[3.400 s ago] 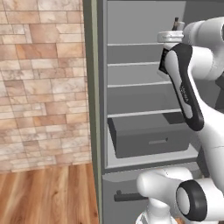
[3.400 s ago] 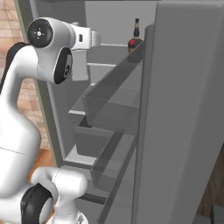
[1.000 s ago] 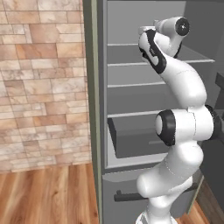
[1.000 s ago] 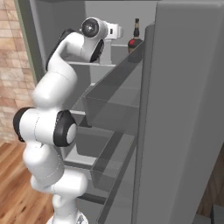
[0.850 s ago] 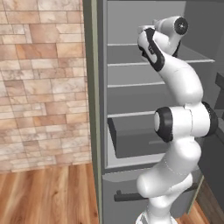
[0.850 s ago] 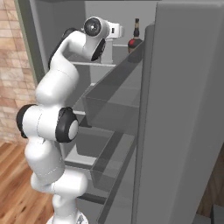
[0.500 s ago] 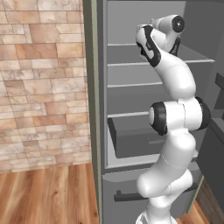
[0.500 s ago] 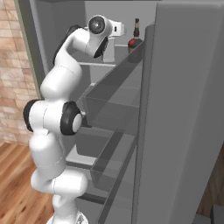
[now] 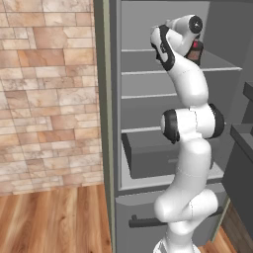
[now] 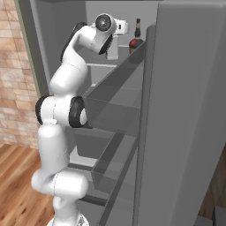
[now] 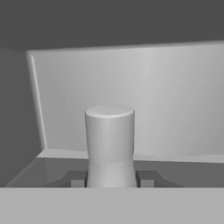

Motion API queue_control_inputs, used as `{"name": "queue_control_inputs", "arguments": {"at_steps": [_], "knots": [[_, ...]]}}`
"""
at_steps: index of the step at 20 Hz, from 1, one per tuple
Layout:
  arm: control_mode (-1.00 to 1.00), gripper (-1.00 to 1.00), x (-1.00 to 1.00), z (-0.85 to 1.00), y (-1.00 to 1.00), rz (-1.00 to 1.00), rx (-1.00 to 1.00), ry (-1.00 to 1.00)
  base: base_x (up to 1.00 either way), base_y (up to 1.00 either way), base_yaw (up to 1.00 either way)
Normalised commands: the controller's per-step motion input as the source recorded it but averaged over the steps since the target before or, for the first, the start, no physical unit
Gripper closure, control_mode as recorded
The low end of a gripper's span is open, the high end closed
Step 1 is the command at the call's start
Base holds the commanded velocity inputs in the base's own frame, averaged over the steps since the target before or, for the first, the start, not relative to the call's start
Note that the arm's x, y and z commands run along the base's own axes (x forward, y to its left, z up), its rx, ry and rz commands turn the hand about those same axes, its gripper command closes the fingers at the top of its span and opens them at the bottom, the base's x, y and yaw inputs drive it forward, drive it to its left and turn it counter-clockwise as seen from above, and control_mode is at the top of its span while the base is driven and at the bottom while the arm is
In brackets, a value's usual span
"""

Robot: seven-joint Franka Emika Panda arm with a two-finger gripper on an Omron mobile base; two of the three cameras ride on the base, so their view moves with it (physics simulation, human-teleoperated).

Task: Place the liquors on the top shelf of the fridge to keep them out of children's reach, and place the cucumber on lower shelves for easy access.

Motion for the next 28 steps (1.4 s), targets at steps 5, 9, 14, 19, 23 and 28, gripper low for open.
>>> {"name": "queue_control_inputs", "arguments": {"at_steps": [5,9,14,19,23,28], "knots": [[-1.00,-1.00,0.41,-0.19,0.00,0.01,0.00,0.00,0.00,0.00,0.00],[-1.00,-1.00,0.01,-0.24,0.00,0.00,0.00,0.00,0.00,0.00,0.00],[-1.00,-1.00,0.00,-0.26,0.00,0.00,-0.03,0.00,0.00,0.00,0.00],[-1.00,-1.00,0.00,-0.23,0.01,0.00,-0.01,-0.02,0.00,0.00,0.00],[-1.00,-1.00,0.00,-0.02,0.00,0.00,0.00,-0.01,0.00,0.00,0.00],[-1.00,-1.00,0.00,0.00,0.00,-0.01,-0.02,0.00,0.00,0.00,0.00]]}}
